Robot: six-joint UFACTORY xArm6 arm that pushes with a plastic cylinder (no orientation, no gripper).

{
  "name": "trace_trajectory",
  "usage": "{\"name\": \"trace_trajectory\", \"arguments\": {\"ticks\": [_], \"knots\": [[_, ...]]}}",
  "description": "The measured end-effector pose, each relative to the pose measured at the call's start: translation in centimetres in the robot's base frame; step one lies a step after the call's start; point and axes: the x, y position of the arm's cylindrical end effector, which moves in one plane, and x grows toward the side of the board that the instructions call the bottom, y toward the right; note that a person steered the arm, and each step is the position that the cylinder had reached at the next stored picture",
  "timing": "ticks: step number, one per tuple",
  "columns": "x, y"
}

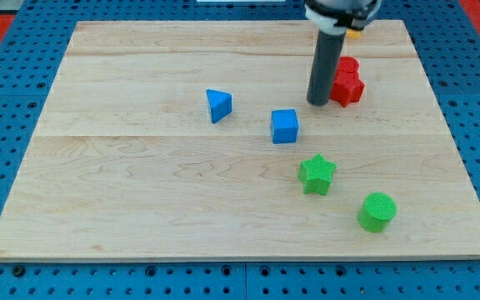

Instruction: Point at the red star

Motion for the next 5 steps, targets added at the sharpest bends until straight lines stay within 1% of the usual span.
{"name": "trace_trajectory", "arguments": {"ticks": [1,2,3,4,5], "knots": [[-4.5,4.9],[-5.3,6.5],[-3.6,3.5],[-5.6,-2.1],[-12.3,-2.7]]}}
